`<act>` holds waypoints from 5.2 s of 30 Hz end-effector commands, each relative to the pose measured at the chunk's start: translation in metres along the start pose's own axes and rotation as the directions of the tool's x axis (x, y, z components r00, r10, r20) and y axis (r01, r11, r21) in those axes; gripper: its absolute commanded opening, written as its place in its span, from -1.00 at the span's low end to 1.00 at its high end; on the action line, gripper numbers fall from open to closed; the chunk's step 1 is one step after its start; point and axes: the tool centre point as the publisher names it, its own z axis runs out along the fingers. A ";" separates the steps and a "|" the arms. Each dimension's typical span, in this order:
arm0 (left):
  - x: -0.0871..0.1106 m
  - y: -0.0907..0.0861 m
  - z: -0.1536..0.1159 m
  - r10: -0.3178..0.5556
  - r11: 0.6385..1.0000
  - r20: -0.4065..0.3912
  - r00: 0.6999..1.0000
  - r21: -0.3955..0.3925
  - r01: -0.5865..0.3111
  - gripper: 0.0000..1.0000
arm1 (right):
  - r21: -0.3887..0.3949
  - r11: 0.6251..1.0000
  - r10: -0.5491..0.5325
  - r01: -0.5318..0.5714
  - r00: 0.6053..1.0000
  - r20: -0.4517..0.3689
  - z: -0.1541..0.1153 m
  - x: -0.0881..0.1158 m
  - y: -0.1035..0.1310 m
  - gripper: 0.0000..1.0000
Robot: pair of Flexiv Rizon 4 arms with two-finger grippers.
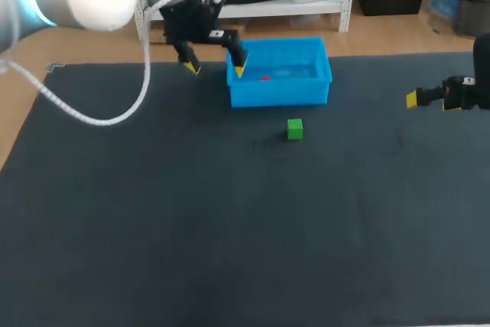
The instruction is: Use the left arm to pick the red cube and place it into the blue plastic box first, then use the right arm to grasp the green cube and put it into the same blue plastic box after the first action is fully finished.
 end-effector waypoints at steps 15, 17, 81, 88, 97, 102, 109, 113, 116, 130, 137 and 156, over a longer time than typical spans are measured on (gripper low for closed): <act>0.098 0.001 -0.002 -0.009 0.997 0.323 0.946 0.078 -0.017 1.00 | -0.001 1.000 -0.001 0.001 1.000 -0.001 0.000 0.000 -0.001 1.00; 0.098 0.001 -0.003 -0.003 0.996 0.325 0.946 0.090 -0.028 1.00 | -0.001 1.000 -0.001 0.001 1.000 -0.001 0.000 0.000 -0.001 1.00; 0.090 -0.001 -0.001 0.043 0.988 0.269 0.962 0.129 -0.080 1.00 | 0.418 0.849 -0.211 0.322 0.934 -0.289 0.079 -0.002 0.086 1.00; 0.090 -0.001 -0.001 0.043 0.988 0.269 0.962 0.129 -0.080 1.00 | 0.407 0.881 -0.131 0.243 0.950 -0.282 0.084 -0.002 0.089 1.00; 0.090 -0.001 -0.001 0.043 0.988 0.269 0.962 0.129 -0.080 1.00 | 0.445 0.894 0.090 0.039 0.960 -0.265 0.116 -0.003 0.093 1.00; 0.090 -0.001 -0.001 0.043 0.988 0.269 0.962 0.129 -0.080 1.00 | 0.460 0.887 0.126 0.020 0.950 -0.285 0.135 -0.001 0.096 1.00; 0.090 -0.001 -0.001 0.043 0.988 0.269 0.962 0.129 -0.080 1.00 | 0.469 0.883 0.143 0.036 0.930 -0.340 0.162 0.007 0.101 1.00; 0.090 -0.001 -0.001 0.043 0.988 0.269 0.962 0.129 -0.080 1.00 | 0.459 0.888 0.144 0.038 0.923 -0.356 0.175 0.008 0.103 1.00; 0.090 -0.001 -0.001 0.043 0.988 0.269 0.962 0.129 -0.080 1.00 | 0.459 0.888 0.143 0.043 0.921 -0.363 0.184 0.005 0.102 1.00; 0.090 -0.001 -0.001 0.043 0.988 0.269 0.962 0.129 -0.080 1.00 | 0.476 0.877 0.152 0.057 0.909 -0.389 0.220 0.006 0.092 1.00; 0.090 -0.001 -0.001 0.043 0.988 0.269 0.962 0.129 -0.080 1.00 | 0.475 0.878 0.147 0.065 0.907 -0.395 0.233 0.006 0.094 1.00; 0.090 -0.001 -0.001 0.043 0.988 0.269 0.962 0.129 -0.080 1.00 | 0.458 0.886 0.141 0.069 0.902 -0.408 0.250 0.011 0.082 1.00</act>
